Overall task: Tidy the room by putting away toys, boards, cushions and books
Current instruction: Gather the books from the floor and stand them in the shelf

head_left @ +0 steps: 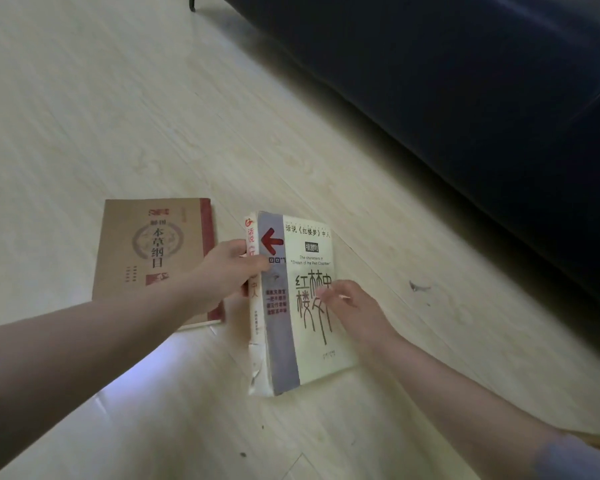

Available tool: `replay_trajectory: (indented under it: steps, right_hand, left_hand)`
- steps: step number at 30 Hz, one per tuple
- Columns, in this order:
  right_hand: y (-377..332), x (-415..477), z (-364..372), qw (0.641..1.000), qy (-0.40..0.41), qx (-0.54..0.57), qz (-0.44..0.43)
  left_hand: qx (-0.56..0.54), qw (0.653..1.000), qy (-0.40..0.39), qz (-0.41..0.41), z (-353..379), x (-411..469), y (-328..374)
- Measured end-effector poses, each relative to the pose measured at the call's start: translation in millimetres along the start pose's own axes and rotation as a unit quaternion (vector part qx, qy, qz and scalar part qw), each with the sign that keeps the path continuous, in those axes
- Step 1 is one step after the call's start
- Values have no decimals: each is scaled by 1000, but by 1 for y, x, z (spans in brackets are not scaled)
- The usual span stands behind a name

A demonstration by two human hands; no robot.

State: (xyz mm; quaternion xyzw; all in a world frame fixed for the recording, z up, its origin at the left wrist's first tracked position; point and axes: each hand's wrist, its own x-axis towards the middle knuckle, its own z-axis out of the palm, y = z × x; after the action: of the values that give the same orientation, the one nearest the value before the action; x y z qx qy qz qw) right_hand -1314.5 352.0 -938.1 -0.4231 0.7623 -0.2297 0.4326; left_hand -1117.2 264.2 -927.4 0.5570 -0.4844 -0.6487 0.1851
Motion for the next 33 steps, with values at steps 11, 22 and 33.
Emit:
replay_trajectory:
  steps: [11, 22, 33]
  right_hand:
    - [44, 22, 2, 985, -61, 91, 131]
    - [39, 10, 11, 971, 126, -201, 37]
    - [-14, 1, 60, 985, 26, -132, -104]
  left_hand:
    - [10, 998, -43, -54, -1, 5, -38]
    - [480, 849, 216, 36, -17, 5, -39]
    - [509, 829, 190, -132, -25, 28, -53]
